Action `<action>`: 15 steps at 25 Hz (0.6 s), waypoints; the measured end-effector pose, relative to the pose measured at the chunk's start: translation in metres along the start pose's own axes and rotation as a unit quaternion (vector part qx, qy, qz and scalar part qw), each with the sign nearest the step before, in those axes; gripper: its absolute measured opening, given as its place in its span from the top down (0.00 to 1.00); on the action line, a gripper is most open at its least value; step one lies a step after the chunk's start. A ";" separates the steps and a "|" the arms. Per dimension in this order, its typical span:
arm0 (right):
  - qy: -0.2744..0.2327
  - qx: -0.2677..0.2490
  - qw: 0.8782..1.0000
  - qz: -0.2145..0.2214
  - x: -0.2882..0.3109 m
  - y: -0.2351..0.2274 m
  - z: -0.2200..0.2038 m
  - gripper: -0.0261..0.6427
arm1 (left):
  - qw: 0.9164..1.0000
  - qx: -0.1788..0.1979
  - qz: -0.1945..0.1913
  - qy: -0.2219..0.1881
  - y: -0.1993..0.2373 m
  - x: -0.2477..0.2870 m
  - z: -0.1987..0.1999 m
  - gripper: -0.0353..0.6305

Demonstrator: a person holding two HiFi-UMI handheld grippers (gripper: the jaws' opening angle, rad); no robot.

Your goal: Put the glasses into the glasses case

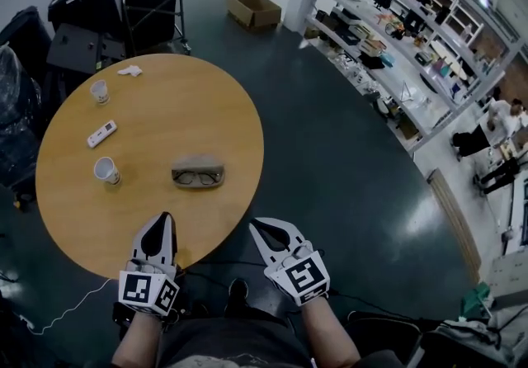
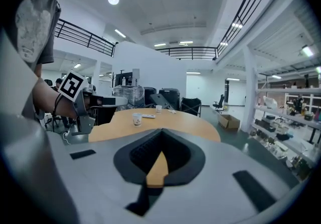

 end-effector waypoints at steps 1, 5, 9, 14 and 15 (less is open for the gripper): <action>-0.005 0.002 1.000 0.000 -0.002 0.009 0.004 0.98 | 1.000 0.005 -0.005 -0.006 0.000 -0.008 0.005 0.94; -0.020 0.026 0.999 0.003 -0.006 0.052 0.015 0.98 | 1.000 0.001 -0.021 -0.011 0.007 -0.047 0.023 0.94; 0.003 -0.047 0.999 0.015 -0.002 0.108 0.011 0.98 | 0.999 -0.016 -0.035 -0.020 0.023 -0.084 0.032 0.94; 0.016 -0.074 0.997 -0.003 -0.008 0.153 0.005 0.98 | 0.999 -0.017 -0.044 -0.023 0.036 -0.111 0.032 0.94; 0.022 -0.079 0.997 -0.006 -0.011 0.160 0.003 0.98 | 0.998 -0.017 -0.048 -0.022 0.036 -0.115 0.030 0.94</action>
Point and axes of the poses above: the fingertips, and each gripper's own axes: x forward along the fingers, y to its left, z out of its top, the point moved 4 cm from there along -x, backward along the fingers, and after that the axes turned 10 degrees about x, right-handed, at the moved point
